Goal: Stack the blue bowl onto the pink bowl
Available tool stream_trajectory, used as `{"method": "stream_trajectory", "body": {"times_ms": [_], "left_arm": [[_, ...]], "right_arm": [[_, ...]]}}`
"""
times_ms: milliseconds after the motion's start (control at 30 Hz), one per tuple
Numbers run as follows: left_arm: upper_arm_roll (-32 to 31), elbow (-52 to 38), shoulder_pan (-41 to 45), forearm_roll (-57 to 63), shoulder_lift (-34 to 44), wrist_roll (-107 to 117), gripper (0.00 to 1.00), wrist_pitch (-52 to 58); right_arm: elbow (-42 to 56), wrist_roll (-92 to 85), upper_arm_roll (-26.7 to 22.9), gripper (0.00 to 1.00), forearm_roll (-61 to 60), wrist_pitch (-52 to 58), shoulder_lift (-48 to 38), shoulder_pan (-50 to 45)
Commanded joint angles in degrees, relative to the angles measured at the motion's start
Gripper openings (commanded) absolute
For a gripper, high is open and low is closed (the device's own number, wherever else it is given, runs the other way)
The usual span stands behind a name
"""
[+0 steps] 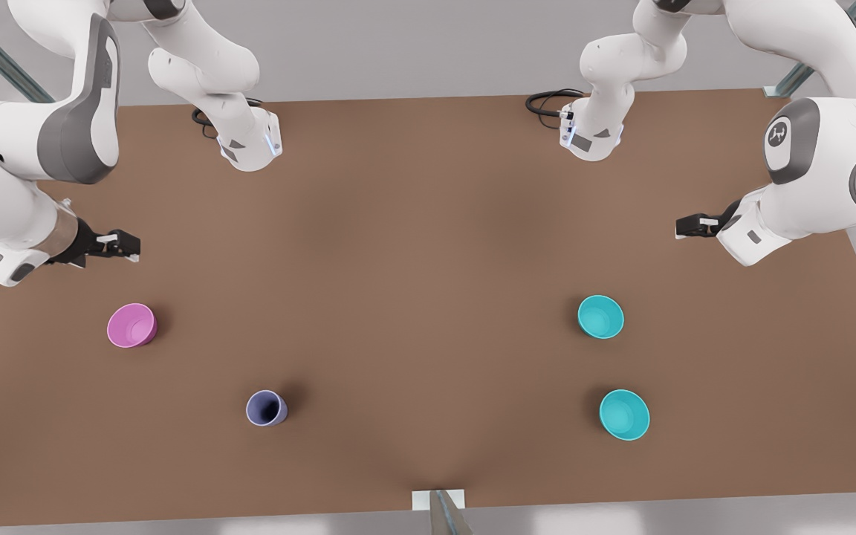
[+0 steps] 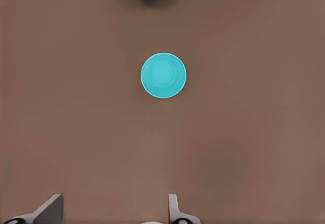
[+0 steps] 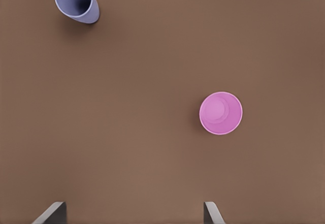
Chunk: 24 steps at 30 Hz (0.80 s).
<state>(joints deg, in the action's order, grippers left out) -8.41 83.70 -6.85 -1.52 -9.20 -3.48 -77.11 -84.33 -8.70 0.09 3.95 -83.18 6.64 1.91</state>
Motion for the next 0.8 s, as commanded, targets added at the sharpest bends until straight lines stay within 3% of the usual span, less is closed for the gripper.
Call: {"method": "stream_trajectory", "body": {"times_ms": [0,100,167,333,767], "left_arm": [[0.0,0.0,0.0,0.0,0.1,-0.5,1.00,-0.1],[0.0,0.0,0.0,0.0,0.1,-0.5,1.00,-0.1],[0.1,0.0,-0.1,0.0,0.1,-0.6,1.00,-0.1],[0.1,0.0,-0.2,-0.1,0.1,-0.6,1.00,0.0],[0.1,-0.2,-0.3,-0.1,0.2,-0.7,1.00,2.5]], "right_arm": [[0.0,-2.5,0.0,1.00,0.0,-0.3,0.0,-0.1],[1.1,-3.3,0.0,1.00,5.7,-0.1,5.5,-0.1],[1.4,-3.4,-0.4,1.00,7.5,-8.3,13.8,4.9],[1.2,-5.7,0.0,1.00,4.4,-21.0,25.6,14.0],[-4.8,-15.1,0.3,1.00,-4.1,-30.3,29.7,21.7]]}}
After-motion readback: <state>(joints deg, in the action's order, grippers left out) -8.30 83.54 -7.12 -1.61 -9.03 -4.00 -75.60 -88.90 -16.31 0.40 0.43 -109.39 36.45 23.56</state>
